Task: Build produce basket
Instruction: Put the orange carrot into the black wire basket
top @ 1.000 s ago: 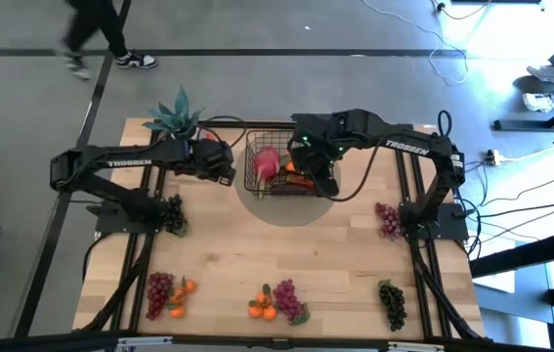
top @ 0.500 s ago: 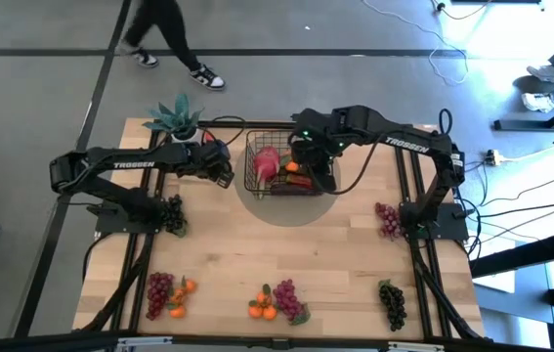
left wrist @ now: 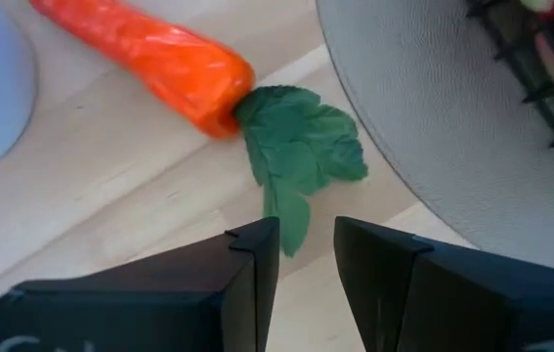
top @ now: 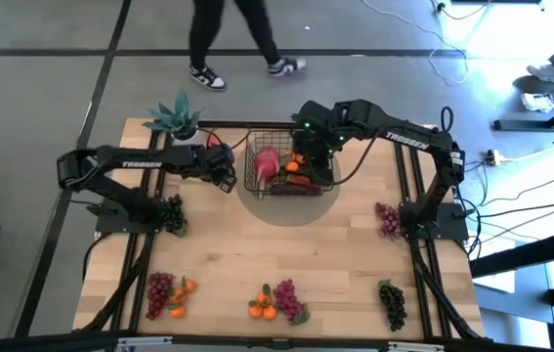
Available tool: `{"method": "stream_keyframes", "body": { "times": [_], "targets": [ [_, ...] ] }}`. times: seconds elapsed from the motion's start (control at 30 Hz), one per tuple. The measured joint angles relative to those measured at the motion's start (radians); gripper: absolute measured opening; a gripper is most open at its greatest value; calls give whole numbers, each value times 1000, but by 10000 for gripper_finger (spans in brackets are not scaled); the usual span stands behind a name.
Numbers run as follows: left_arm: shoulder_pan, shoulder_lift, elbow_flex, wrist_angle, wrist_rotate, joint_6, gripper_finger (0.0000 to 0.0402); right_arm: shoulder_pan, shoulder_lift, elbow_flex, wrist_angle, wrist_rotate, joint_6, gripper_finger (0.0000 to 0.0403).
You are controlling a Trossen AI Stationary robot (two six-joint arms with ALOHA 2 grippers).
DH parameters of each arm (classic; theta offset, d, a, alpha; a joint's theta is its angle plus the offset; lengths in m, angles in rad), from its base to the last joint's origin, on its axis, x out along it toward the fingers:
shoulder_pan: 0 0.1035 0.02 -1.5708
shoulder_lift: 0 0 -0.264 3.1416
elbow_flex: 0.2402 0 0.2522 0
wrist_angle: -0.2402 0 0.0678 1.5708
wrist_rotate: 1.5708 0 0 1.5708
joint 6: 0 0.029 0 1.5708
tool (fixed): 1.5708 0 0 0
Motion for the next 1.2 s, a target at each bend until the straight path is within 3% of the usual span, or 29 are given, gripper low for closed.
{"method": "stream_keyframes", "body": {
  "times": [0.27, 0.53, 0.87, 1.2],
  "targets": [
    [-35, 42, 0, 68, -94, 67, 90, -5, 0, 0, 0, 0, 0, 107],
    [-35, 44, 0, 64, -105, 67, 90, -5, 0, 0, 0, 0, -3, 107],
    [-33, 149, 0, 100, -115, 67, 90, -5, 0, 0, 0, 1, -4, 107],
    [-33, 191, 0, 99, -187, 67, 90, -5, 0, 0, 7, 1, -4, 107]
  ]
}}
